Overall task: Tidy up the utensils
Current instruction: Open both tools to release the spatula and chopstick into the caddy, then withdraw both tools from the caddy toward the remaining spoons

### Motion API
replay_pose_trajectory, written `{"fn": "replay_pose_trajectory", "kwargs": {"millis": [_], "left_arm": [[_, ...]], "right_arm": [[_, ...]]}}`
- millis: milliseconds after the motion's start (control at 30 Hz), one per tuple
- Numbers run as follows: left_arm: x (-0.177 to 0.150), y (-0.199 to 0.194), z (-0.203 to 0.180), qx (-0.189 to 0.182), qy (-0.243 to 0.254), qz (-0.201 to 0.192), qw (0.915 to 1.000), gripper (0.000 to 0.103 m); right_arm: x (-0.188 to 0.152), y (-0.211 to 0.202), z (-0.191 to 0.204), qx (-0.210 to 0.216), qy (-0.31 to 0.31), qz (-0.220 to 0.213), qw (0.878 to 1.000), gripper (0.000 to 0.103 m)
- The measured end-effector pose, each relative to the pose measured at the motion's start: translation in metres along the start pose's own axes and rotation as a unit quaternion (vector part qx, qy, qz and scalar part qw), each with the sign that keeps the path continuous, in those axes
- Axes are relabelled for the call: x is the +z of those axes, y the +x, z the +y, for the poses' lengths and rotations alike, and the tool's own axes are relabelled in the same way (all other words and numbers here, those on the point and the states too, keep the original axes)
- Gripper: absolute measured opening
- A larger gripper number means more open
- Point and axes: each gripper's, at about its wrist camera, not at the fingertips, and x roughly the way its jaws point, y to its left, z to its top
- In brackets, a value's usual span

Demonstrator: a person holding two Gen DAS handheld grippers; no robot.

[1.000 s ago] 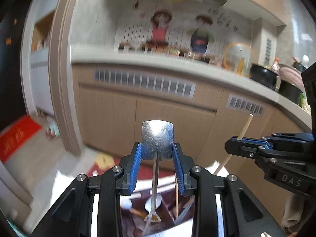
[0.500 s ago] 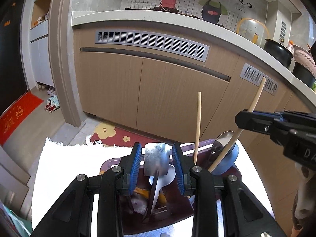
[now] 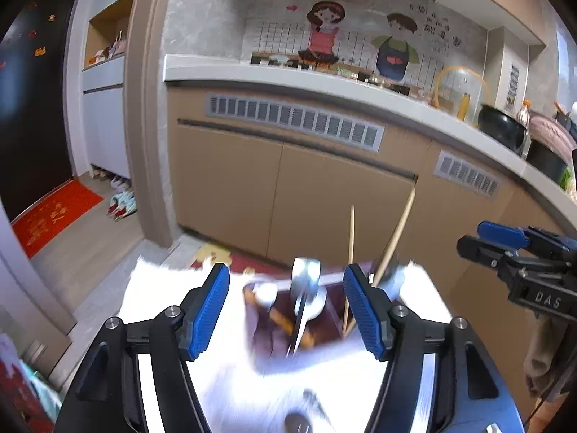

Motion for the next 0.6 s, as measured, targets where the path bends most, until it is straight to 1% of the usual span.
{"fn": "replay_pose_trajectory", "kwargs": {"millis": [100,167,267,333,400,433,533,600], "left_arm": [[-0.027,-0.007,0.004,0.005,0.003,0.032,0.9995,0.065],[-0.052,-0.007,0.008,0.009,0.003,0.066,0.9978,0.066],[-0.090,-0.004,0.017,0.017,-0.005,0.114,0.9934,0.066],[-0.114,-0.001,0.026,0.023,-0.015,0.146,0.9889,0.066],[-0.134,0.001,0.034,0.031,-0.025,0.170,0.9847,0.066],[-0.141,0.001,0.038,0.039,-0.028,0.178,0.9829,0.066],[-0.153,-0.007,0.049,0.055,-0.034,0.180,0.9816,0.067],[-0.157,-0.012,0.055,0.058,-0.039,0.181,0.9810,0.067]], "right_arm": [[-0.024,-0.002,0.005,0.006,0.001,0.022,1.000,0.058],[-0.045,0.002,0.011,0.015,0.001,0.044,0.999,0.058],[-0.081,0.015,0.024,0.040,0.005,0.085,0.996,0.058],[-0.105,0.027,0.034,0.057,0.010,0.115,0.992,0.058],[-0.127,0.038,0.046,0.075,0.016,0.142,0.987,0.058],[-0.136,0.042,0.052,0.084,0.019,0.155,0.984,0.058],[-0.157,0.052,0.071,0.107,0.016,0.183,0.977,0.057],[-0.165,0.053,0.084,0.117,0.006,0.190,0.975,0.056]]}}
